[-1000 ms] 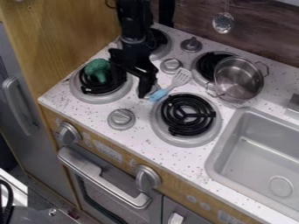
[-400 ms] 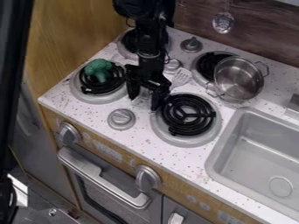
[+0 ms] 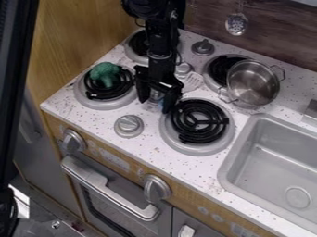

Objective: Move the spatula to the the bottom right burner

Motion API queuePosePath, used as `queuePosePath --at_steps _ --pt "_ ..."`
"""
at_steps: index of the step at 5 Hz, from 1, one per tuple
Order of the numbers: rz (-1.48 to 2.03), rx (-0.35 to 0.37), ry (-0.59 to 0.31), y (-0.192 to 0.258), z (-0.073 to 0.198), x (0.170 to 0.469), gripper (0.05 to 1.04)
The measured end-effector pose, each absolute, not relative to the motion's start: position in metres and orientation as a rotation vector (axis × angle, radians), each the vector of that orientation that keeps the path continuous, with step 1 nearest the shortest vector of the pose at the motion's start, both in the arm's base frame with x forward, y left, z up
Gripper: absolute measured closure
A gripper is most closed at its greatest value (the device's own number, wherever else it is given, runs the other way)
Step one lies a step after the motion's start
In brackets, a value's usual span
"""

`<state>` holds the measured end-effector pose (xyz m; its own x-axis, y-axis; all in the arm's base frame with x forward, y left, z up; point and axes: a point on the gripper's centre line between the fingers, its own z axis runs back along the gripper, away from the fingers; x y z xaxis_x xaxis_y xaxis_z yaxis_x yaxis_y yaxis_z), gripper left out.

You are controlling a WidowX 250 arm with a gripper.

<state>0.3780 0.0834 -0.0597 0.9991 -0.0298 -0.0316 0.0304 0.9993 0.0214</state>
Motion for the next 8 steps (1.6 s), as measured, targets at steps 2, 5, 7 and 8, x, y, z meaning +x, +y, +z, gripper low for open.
queuePosePath --at_steps 2,5,7,8 --pt "0.014 0.053 0.014 0.076 -0.061 0.380 0.423" --pt "0.016 0.099 -0.008 0.067 -0.064 0.381 0.997" --pt "0.009 0.110 -0.044 0.068 -0.061 0.381 0.972" --pt "0.010 0.085 -0.029 0.064 -0.058 0.381 0.791"
